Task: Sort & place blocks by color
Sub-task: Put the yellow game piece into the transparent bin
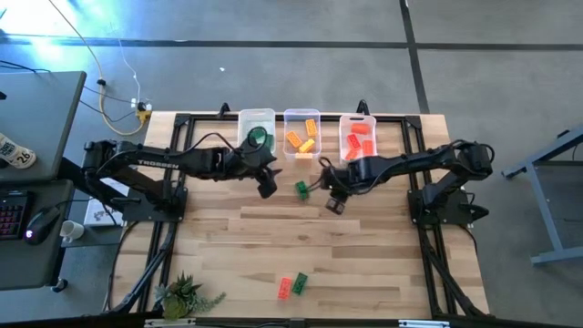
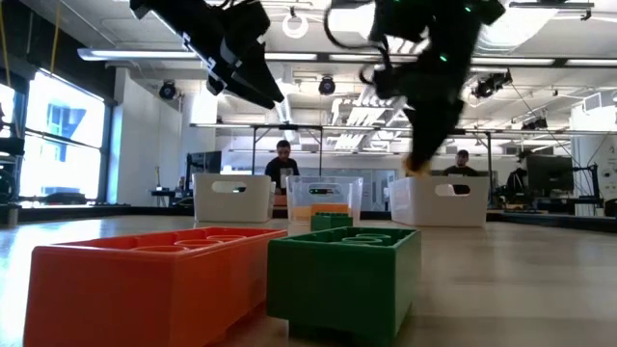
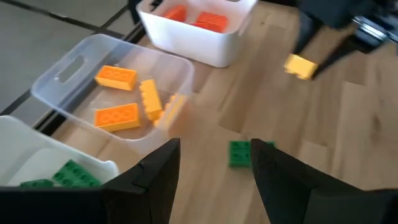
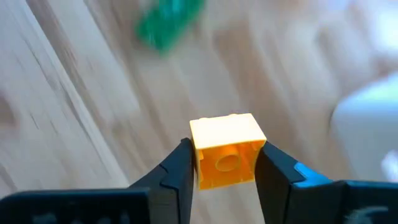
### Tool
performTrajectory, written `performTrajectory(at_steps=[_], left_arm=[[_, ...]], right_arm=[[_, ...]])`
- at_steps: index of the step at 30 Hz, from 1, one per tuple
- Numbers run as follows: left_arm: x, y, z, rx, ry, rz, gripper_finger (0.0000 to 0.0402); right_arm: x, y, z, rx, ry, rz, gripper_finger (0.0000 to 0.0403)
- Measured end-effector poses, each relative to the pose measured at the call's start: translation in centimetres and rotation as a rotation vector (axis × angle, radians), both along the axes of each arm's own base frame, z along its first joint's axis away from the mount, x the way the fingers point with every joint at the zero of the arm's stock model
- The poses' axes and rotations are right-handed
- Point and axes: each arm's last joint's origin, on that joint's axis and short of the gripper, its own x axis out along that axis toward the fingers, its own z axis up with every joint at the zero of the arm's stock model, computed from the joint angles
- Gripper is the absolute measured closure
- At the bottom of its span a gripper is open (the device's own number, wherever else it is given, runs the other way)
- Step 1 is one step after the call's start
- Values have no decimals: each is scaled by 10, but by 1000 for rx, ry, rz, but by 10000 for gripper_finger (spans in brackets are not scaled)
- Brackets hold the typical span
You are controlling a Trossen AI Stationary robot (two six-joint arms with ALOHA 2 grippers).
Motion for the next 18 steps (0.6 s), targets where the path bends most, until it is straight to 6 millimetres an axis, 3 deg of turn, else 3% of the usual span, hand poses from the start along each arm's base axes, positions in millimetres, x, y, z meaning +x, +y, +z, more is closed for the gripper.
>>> performTrajectory(at_steps=[9,18], left_arm=[[4,-21,0,1,1,-75,218],[6,-35,0,1,0,-125,218]], right_arm=[[34,-21,49,-188,-291,17,296],[48,-59,65,-357,-494,-80,296]])
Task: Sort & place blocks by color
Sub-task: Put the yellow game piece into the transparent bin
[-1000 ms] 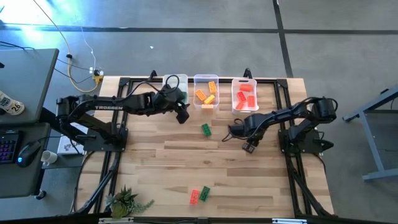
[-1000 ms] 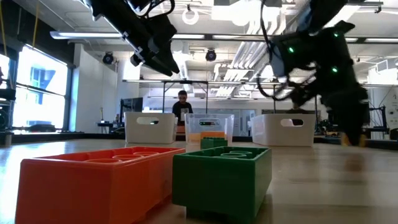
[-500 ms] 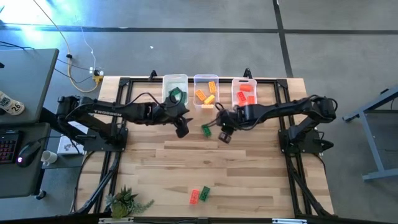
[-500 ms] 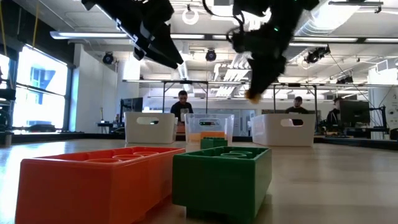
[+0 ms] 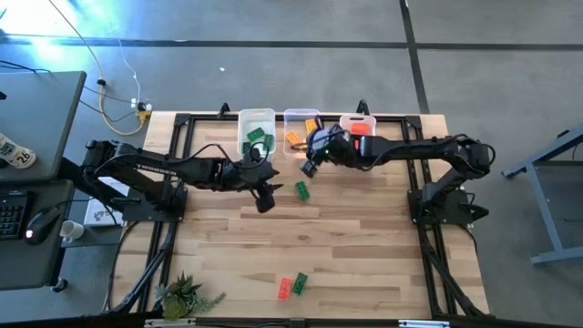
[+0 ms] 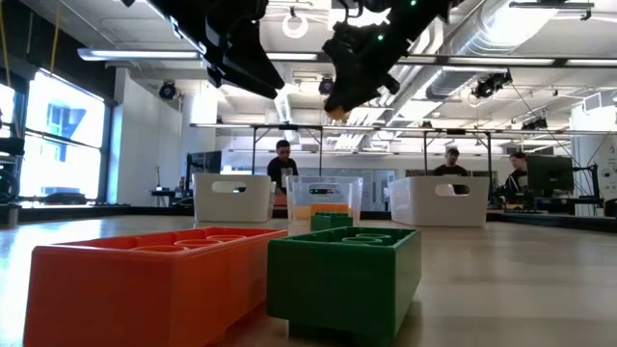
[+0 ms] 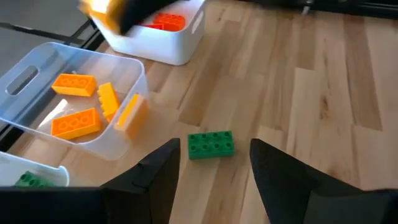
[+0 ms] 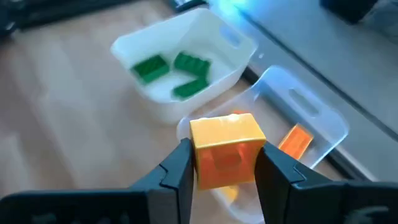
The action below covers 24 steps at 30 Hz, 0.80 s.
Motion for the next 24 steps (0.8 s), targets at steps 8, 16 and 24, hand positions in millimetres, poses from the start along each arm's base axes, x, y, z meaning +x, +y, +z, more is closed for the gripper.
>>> performTrajectory(at_steps=[8,16,24], left_arm=[[1,-16,0,-22,-3,-67,218],[2,-30,-1,-124,-6,-217,218],[2,-36,-1,-139,-4,-254,218]], right_arm=[[13,-37,-14,-49,-57,-99,295],[20,-60,-49,-5,32,-115,289],[21,-64,-57,11,49,-114,216]])
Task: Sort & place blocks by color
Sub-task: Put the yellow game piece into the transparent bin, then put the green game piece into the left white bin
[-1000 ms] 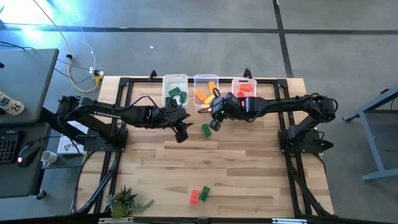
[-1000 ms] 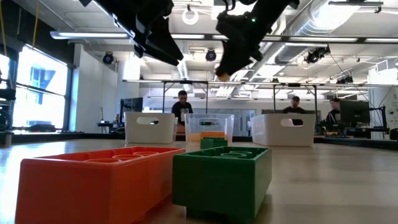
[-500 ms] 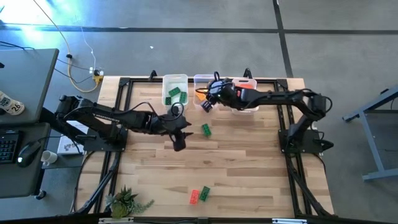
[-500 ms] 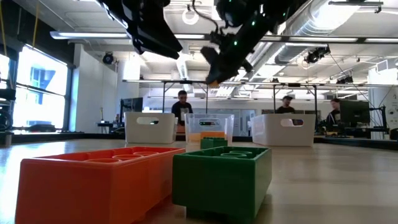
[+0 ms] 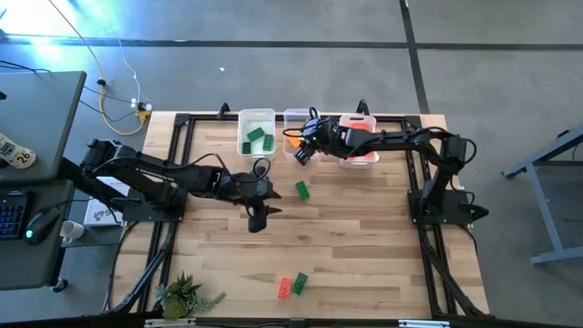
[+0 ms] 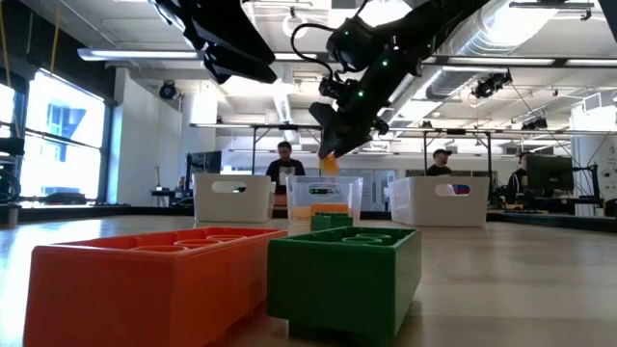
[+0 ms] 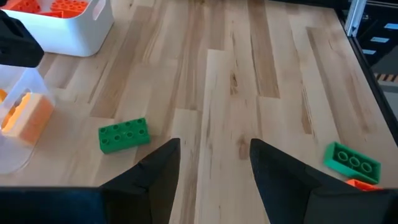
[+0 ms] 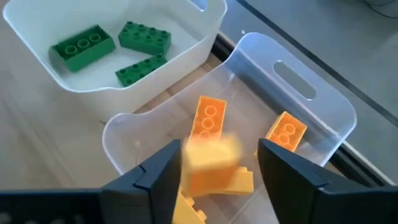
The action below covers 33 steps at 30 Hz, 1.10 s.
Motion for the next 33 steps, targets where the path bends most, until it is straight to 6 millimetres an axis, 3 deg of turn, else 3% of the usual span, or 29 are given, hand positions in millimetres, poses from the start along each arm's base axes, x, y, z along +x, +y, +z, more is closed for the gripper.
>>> performTrajectory(at_steps=[9,16,25,33], left_arm=[[0,0,0,0,1,-1,218],[0,0,0,1,2,-3,218],[-3,1,-4,33,52,-2,218],[-11,5,-11,37,145,170,218]], right_arm=[[7,-2,20,-9,-40,10,171],[10,9,37,182,-10,133,170],[10,51,33,457,92,391,169],[14,104,32,496,155,671,169]])
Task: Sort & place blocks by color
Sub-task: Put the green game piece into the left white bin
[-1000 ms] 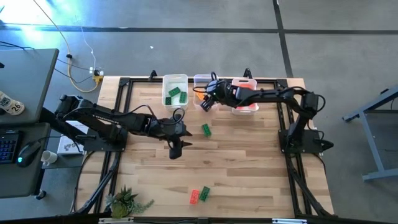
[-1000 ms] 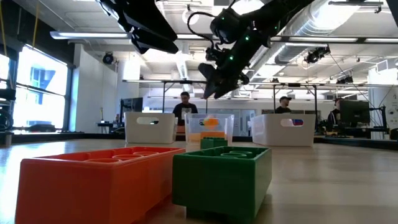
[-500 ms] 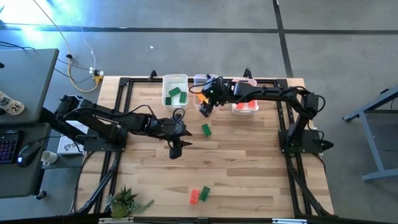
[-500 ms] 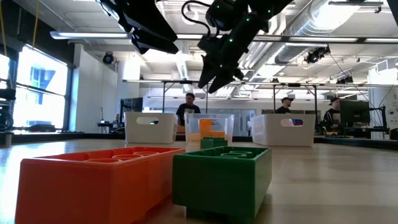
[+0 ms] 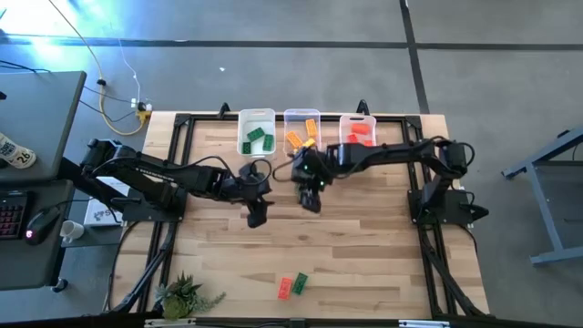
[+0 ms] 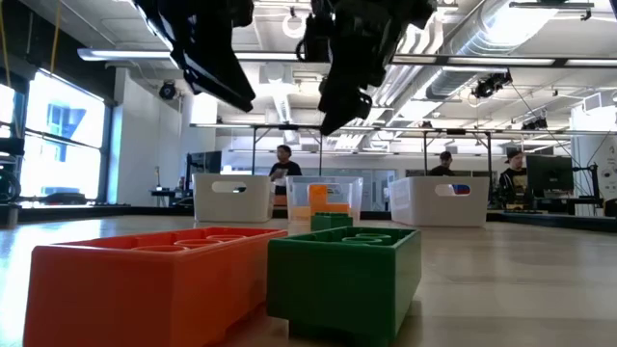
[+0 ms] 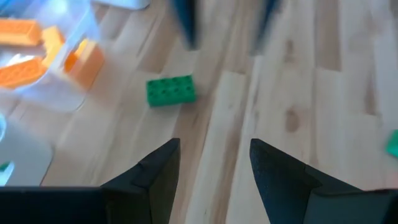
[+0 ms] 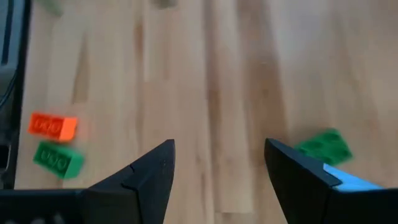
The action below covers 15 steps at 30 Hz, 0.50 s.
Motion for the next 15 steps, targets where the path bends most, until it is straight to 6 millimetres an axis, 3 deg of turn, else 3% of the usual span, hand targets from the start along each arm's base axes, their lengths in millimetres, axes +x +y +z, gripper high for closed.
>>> performTrajectory(at_steps=[15], left_arm=[[-3,1,-2,-167,-43,236,218]], right_arm=[[0,91,3,-216,-144,490,169]])
